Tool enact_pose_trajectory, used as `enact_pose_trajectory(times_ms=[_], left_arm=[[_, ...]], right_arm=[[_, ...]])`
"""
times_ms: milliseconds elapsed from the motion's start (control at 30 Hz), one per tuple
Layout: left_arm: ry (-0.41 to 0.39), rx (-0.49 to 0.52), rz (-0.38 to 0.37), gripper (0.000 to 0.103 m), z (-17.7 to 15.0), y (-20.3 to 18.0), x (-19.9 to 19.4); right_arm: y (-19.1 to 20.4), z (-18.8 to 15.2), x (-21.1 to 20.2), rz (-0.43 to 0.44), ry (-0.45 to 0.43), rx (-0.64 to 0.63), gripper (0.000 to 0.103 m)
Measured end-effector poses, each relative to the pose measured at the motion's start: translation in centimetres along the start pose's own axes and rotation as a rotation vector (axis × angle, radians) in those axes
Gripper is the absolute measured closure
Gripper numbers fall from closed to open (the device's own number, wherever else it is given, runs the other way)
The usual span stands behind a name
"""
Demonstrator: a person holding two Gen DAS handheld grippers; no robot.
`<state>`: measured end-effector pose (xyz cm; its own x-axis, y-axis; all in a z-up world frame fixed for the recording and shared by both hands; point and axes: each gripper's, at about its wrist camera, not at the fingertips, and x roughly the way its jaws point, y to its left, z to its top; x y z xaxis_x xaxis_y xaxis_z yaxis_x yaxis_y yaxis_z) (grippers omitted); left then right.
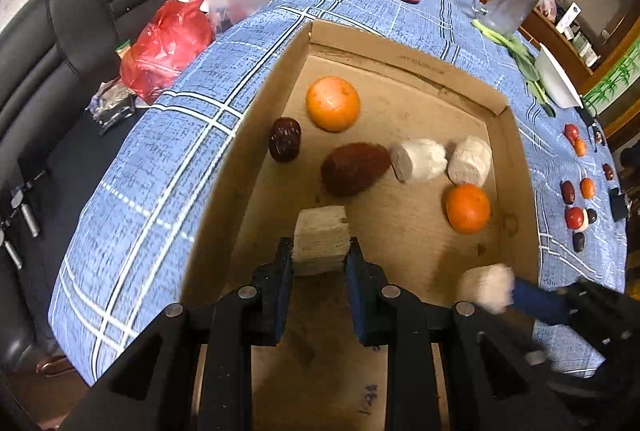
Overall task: Organize fruits
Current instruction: 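Carry the square cake and round pastry into the cardboard box and release both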
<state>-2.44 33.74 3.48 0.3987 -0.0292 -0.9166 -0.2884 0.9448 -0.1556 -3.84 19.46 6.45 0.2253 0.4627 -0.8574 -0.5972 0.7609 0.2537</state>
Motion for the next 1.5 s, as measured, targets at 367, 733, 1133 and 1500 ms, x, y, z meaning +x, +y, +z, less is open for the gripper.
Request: enact_pose_trajectory(times_ms=[367, 733, 1133, 1500], left_arm=[[-0.098, -0.106, -0.112, 0.070, -0.1, 4.6, -4.7], [-0.269, -0.232, -0.060, 0.052, -4.4, 6.1, -13.2], [-0.344, -0.251, -0.022, 0.049, -10.3, 2.5, -19.4], [-0.379, -0.309, 0.037, 0.048, -12.6, 1.6, -21.8]], right_arm=[[1.4, 1.6, 3.7, -0.077, 0.038, 0.009, 0.069], [2.6, -0.6, -1.3, -0.050, -0.055, 0.044, 0.052], [6.0, -5.9, -5.8, 0.024, -0.087, -0.064, 0.043], [6.9, -7.3, -7.2, 0.086, -0.104, -0.119, 0.036]])
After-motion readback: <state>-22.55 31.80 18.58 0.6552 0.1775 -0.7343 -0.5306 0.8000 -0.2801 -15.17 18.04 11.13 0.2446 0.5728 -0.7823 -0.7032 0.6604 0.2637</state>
